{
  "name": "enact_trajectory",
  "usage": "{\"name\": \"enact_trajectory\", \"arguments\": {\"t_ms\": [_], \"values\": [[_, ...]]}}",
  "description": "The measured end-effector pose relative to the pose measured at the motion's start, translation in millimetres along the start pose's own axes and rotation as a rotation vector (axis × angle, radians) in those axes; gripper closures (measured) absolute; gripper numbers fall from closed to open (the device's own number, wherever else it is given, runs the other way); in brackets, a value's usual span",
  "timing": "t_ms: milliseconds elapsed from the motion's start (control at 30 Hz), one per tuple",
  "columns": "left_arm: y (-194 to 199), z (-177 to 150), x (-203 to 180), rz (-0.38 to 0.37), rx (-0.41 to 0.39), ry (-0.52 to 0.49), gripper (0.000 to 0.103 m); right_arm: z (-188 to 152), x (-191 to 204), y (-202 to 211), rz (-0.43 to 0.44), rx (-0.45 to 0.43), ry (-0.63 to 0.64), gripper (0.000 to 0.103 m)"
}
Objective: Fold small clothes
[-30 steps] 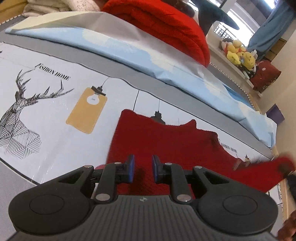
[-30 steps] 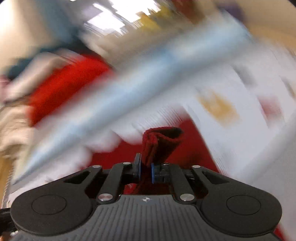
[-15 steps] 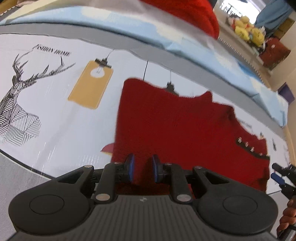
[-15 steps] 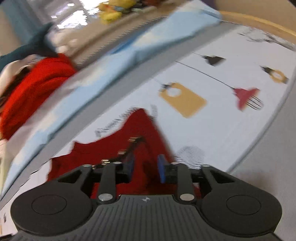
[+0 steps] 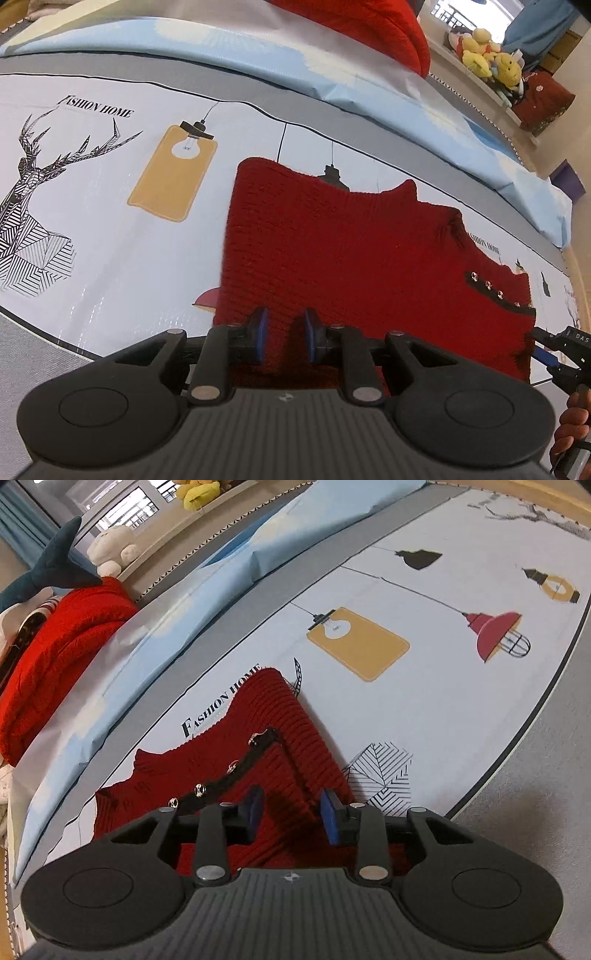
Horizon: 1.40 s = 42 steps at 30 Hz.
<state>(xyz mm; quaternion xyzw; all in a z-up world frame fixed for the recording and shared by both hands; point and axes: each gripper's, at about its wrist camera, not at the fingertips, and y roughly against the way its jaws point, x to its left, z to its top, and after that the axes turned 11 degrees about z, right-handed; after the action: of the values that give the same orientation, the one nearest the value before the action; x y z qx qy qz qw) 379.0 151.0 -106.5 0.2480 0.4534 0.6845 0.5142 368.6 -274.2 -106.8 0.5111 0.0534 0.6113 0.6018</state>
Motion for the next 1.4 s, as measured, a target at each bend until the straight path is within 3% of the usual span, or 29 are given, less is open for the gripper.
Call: {"name": "enact_trajectory", "arguments": {"t_ms": [33, 100, 200, 333, 400, 433, 500, 600, 633, 667, 700, 800, 933, 1067, 1200, 1400], "values": [[0, 0, -1, -0.002, 0.000, -0.001, 0.082, 0, 2, -1, -0.003, 0.005, 0.019, 0.068], [0, 0, -2, -0.006, -0.001, -0.006, 0.082, -2, 6, -2, -0.021, 0.008, 0.070, 0.085], [2, 1, -2, -0.007, -0.014, -0.008, 0.082, 0, 10, 7, 0.008, -0.041, 0.102, 0.099], [4, 2, -1, -0.002, -0.025, -0.014, 0.082, 9, 29, 35, 0.044, -0.180, 0.215, 0.102], [0, 0, -2, 0.007, -0.007, -0.026, 0.082, 9, 25, 27, -0.009, -0.145, 0.223, 0.102], [-4, -1, -3, 0.022, 0.013, -0.040, 0.082, 7, 18, 16, -0.047, -0.085, 0.205, 0.102], [-8, -3, -3, 0.039, 0.017, -0.062, 0.082, 3, 3, 1, -0.101, -0.007, 0.140, 0.097], [-2, -1, -1, 0.032, -0.002, -0.056, 0.082, 3, 10, 8, -0.068, -0.055, 0.178, 0.093], [0, -1, -1, 0.030, -0.013, -0.059, 0.082, 4, 13, 9, -0.054, -0.049, 0.202, 0.088], [-1, -1, 0, 0.033, -0.016, -0.070, 0.082, 4, 11, 5, -0.055, -0.009, 0.199, 0.071], [-4, -3, 0, 0.054, -0.003, -0.091, 0.083, 4, 6, -1, -0.079, 0.046, 0.167, 0.061], [1, -8, 2, 0.093, 0.002, -0.135, 0.083, 2, -3, -1, -0.135, 0.085, 0.084, 0.054], [51, -7, -5, 0.066, -0.109, -0.177, 0.079, -1, 28, 32, -0.152, 0.031, 0.282, 0.055], [97, -19, -12, 0.075, -0.247, -0.212, 0.073, -1, 47, 74, -0.132, -0.013, 0.355, 0.056], [145, -52, -16, 0.148, -0.370, -0.288, 0.067, -9, 61, 130, -0.084, -0.055, 0.402, 0.056], [226, -116, 5, 0.189, -0.467, -0.370, 0.067, -47, 58, 228, 0.005, -0.085, 0.441, 0.055]]}}
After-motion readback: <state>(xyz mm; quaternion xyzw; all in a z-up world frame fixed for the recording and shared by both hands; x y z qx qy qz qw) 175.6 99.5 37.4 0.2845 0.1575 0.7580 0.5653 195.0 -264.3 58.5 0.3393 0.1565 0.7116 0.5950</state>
